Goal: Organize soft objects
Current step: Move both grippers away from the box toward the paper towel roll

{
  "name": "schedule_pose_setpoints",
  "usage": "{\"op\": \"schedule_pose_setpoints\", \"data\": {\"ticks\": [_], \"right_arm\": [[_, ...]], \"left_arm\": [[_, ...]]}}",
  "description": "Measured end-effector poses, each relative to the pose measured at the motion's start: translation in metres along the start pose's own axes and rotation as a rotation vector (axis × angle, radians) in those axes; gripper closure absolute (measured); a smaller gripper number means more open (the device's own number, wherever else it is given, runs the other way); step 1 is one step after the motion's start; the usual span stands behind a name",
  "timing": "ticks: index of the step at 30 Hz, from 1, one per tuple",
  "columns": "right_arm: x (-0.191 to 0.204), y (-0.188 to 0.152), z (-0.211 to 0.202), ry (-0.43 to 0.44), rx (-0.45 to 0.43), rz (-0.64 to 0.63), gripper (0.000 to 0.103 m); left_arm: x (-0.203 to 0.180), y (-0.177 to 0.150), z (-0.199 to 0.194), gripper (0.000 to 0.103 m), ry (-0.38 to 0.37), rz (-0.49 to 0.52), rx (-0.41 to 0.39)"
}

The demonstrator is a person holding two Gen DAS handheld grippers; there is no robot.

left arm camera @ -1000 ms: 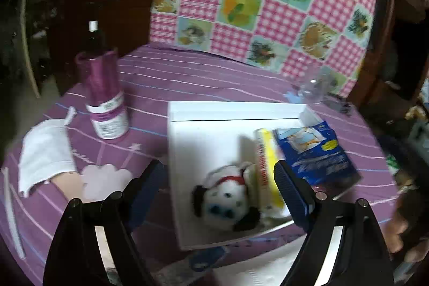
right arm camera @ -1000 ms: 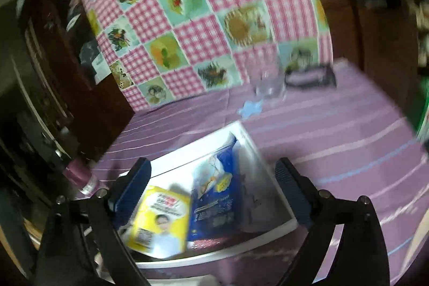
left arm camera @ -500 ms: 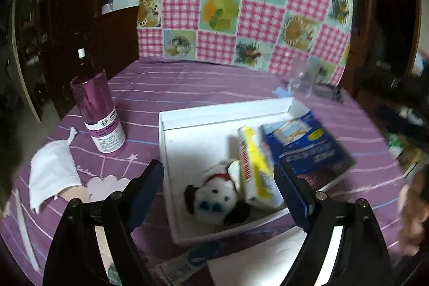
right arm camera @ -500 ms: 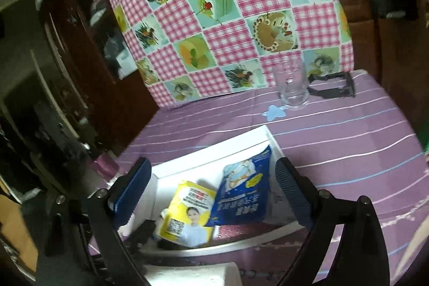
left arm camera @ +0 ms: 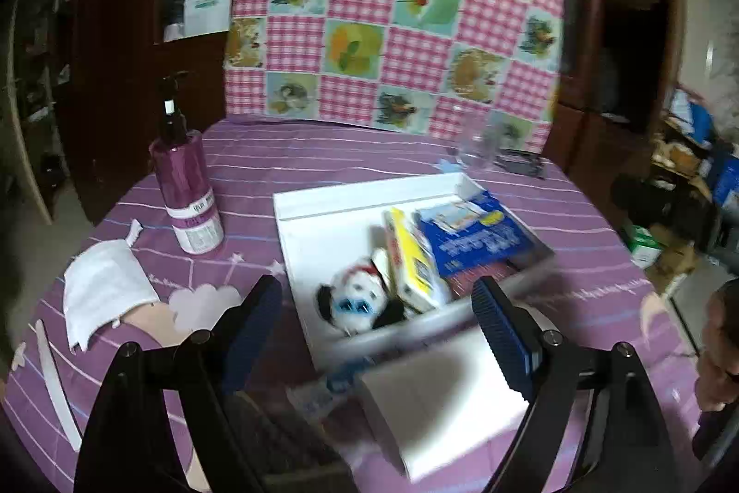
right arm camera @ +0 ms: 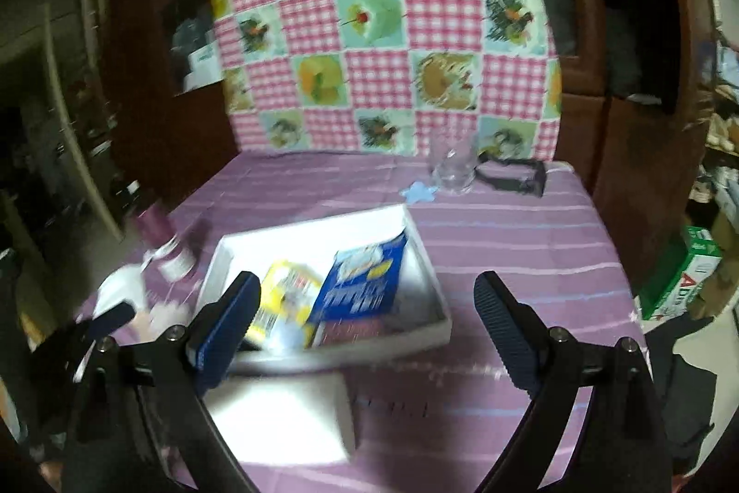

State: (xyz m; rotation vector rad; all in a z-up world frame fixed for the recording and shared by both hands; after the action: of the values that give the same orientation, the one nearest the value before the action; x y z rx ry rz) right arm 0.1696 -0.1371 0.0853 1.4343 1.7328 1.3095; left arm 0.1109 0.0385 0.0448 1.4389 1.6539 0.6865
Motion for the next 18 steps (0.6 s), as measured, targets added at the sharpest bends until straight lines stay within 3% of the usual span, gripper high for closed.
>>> {"op": "schedule_pose_setpoints", "data": {"ticks": [4,12,18], "right_arm": [[-0.011,-0.035,-0.011,0.018,0.040,-0.010,0.009],[-0.029,-0.095,-0.018,-0.037,0.096,-0.027,0.012],[-0.030,-0.123,-0.028,0.006,0.134,-0.015,0.012]], "left_arm": [[-0.014,-0.021,-0.022,0.018,-0.022,0.032,-0.008],[-0.024,-0.071,-0.040,0.018,-0.034,0.032,0.014],[-0.043,-0.104,-0.031,0.019,-0.126,0.074,0.099]]}}
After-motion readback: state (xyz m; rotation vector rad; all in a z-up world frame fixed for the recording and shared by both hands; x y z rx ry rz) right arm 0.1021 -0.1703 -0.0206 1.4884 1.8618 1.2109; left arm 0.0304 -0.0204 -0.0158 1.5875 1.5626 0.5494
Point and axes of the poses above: each gripper's, at about its wrist camera, not at the fingertips, and z roughly the way its jaws point, x to its left, y to its top, the point moved 5 cm from there along z, roughly the way its jaws point, and after that the axes turned 14 degrees about -y, right-handed, at the moved point
